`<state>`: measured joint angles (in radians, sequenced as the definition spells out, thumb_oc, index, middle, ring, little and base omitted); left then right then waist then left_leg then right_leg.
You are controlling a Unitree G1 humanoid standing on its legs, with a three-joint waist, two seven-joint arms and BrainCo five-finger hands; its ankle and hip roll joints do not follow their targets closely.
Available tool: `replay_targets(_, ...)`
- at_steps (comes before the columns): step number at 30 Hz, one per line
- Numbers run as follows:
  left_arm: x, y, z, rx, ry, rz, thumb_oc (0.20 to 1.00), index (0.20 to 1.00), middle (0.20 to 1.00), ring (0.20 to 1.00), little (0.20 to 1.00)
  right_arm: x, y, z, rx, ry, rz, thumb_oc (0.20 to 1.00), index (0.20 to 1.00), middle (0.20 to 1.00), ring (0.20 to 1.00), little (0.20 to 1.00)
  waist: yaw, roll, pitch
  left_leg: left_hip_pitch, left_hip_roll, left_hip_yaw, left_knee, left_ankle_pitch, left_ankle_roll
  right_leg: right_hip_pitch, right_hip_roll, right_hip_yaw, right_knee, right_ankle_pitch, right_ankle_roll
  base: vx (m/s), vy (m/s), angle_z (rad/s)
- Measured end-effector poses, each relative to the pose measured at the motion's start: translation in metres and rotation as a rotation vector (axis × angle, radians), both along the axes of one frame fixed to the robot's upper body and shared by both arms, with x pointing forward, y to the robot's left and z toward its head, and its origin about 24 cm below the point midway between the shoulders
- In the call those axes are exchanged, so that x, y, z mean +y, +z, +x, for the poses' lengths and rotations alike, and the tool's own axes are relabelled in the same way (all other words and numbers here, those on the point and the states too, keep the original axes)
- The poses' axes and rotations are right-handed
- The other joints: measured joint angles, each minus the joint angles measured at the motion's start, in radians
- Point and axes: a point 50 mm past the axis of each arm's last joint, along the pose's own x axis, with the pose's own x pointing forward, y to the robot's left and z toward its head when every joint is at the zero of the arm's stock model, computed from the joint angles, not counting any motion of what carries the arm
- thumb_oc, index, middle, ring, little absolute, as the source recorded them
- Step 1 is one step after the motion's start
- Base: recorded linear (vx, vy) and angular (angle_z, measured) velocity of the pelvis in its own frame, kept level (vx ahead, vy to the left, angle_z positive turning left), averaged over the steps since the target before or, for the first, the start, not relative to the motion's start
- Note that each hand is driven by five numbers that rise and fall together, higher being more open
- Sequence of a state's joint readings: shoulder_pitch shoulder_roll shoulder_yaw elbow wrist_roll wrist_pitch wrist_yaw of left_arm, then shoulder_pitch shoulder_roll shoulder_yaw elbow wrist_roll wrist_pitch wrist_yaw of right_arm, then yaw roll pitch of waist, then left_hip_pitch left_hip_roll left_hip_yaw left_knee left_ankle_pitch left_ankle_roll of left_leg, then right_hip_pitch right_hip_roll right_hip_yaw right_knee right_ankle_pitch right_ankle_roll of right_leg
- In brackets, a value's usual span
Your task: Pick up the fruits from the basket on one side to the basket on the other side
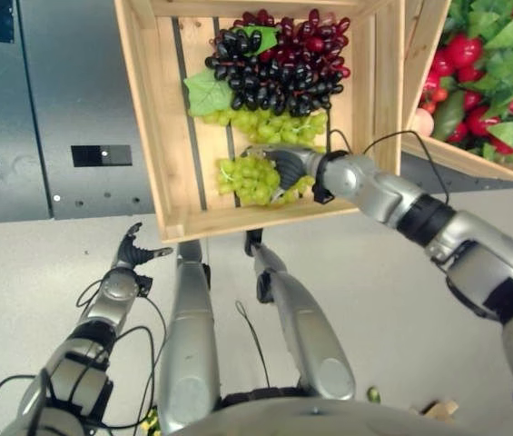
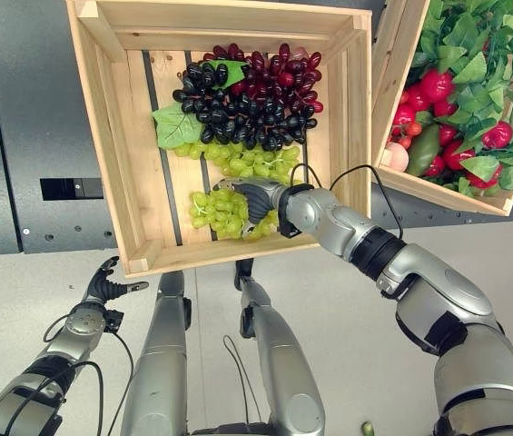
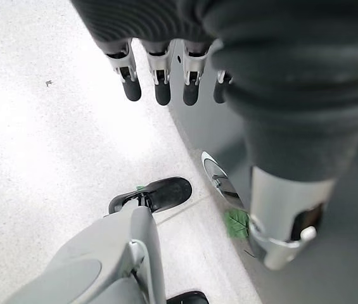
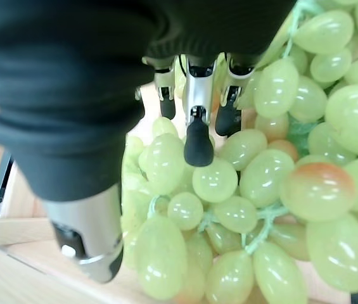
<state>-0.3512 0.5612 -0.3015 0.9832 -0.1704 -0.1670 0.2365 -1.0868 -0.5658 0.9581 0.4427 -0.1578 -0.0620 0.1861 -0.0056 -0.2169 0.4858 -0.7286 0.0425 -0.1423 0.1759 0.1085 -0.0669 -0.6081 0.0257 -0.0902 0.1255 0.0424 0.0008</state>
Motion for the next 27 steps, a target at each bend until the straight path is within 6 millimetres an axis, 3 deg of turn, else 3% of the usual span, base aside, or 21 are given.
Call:
replay_targets(6,0.002,-0.001,-0.001,0.011,0.010,0.003,1.000,1.000,1.000,1.000,1.000,0.001,0.003,0.000,-0.014,0.004,-0.012,1.000,1.000,1.000,1.000,1.000,0.000,0.001,0.001,-0.006,0.000,0.001,0.000,0.000,0.000,-0.009,0.000,0.001,0.006,-0.001,-0.001,0.00,0.000,0.00)
replay_targets(7,0.002,-0.001,-0.001,0.012,0.010,0.003,1.000,1.000,1.000,1.000,1.000,0.001,0.003,0.000,-0.015,0.004,-0.013,0.736,0.736,0.736,0.736,0.736,0.000,0.001,0.001,-0.006,0.000,0.001,0.000,0.000,0.000,-0.009,0.000,0.001,0.006,-0.002,0.000,0.00,0.000,0.00)
replay_targets(8,0.002,-0.001,-0.001,0.012,0.010,0.003,1.000,1.000,1.000,1.000,1.000,0.001,0.003,0.000,-0.015,0.006,-0.017,0.200,0.200,0.200,0.200,0.200,0.000,0.001,0.001,-0.006,0.000,0.001,0.000,0.000,0.000,-0.009,0.000,0.001,0.006,-0.002,-0.001,0.00,0.000,0.00)
replay_targets(13,0.002,-0.002,-0.001,0.012,0.010,0.002,1.000,1.000,1.000,1.000,1.000,0.004,0.008,0.000,-0.030,0.020,-0.033,0.200,0.200,0.200,0.200,0.200,0.000,0.002,0.001,-0.006,0.001,0.002,0.000,0.000,0.000,-0.014,-0.001,0.001,0.014,-0.006,-0.001,0.00,0.000,0.00)
replay_targets(17,0.001,-0.002,-0.001,0.012,0.010,0.002,1.000,1.000,1.000,1.000,1.000,0.010,0.025,0.001,-0.080,0.039,-0.045,0.200,0.200,0.200,0.200,0.200,0.001,0.002,0.001,-0.013,0.000,0.001,0.000,0.000,-0.001,-0.020,-0.001,0.001,0.014,-0.006,-0.001,0.00,0.000,0.00)
replay_targets(27,0.002,-0.001,-0.001,0.011,0.010,0.003,1.000,1.000,1.000,1.000,1.000,0.004,0.025,0.002,-0.071,0.029,-0.073,0.200,0.200,0.200,0.200,0.200,0.020,0.002,0.001,-0.017,0.000,0.001,0.003,0.001,0.000,-0.024,-0.001,0.001,0.016,-0.006,-0.001,0.00,0.000,0.00)
